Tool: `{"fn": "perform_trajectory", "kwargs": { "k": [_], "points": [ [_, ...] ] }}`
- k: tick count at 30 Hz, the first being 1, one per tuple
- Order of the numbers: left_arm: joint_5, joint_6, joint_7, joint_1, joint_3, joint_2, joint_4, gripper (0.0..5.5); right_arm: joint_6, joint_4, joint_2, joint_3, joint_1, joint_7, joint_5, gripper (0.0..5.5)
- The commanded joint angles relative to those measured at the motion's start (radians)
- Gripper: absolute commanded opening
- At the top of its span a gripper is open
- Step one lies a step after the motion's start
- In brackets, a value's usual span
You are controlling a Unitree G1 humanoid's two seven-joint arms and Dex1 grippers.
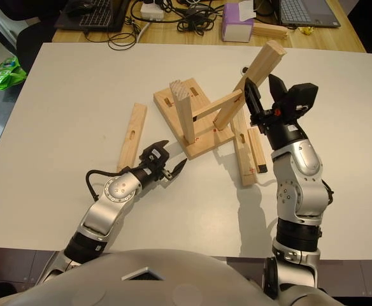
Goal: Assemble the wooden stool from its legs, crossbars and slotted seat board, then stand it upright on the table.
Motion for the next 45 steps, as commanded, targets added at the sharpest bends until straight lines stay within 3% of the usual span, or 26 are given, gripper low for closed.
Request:
{"fn": "perform_trajectory", "kwargs": {
  "k": [1,4,7,12,20,25,32,41,45],
  "points": [
    [0.011,-0.010,0.002,0.004,0.002,0.008,0.017,4.03,0.004,0.000,-0.114,-0.053,0.144,0.132,0.005,2.90],
    [0.017,-0.027,0.010,0.021,-0.002,0.009,0.035,4.03,0.062,-0.051,-0.216,-0.082,0.266,0.296,0.085,2.90],
    [0.020,-0.040,0.013,0.032,-0.005,0.009,0.054,4.03,0.087,-0.086,-0.220,-0.084,0.255,0.324,0.135,2.60],
    [0.019,-0.044,0.000,0.031,-0.009,0.016,0.058,4.03,0.113,-0.178,-0.108,0.011,0.157,0.208,0.155,1.78],
    [0.024,-0.042,-0.029,0.023,-0.024,0.030,0.054,4.03,0.071,-0.126,0.081,0.147,-0.104,-0.030,0.007,0.07],
    [0.031,-0.039,-0.038,0.028,-0.033,0.038,0.039,4.03,0.141,-0.079,0.057,0.230,-0.100,-0.055,-0.091,0.03],
    [0.041,-0.036,-0.035,0.020,-0.032,0.031,0.037,4.03,0.249,-0.028,0.058,0.256,-0.069,-0.071,-0.129,0.03],
    [0.048,-0.042,-0.037,0.019,-0.033,0.033,0.046,4.03,0.039,-0.127,0.151,0.150,-0.181,-0.100,-0.091,0.03],
    [0.051,-0.042,-0.042,0.017,-0.034,0.034,0.042,4.03,0.064,-0.132,0.135,0.155,-0.205,-0.114,-0.109,0.03]
  ]
}}
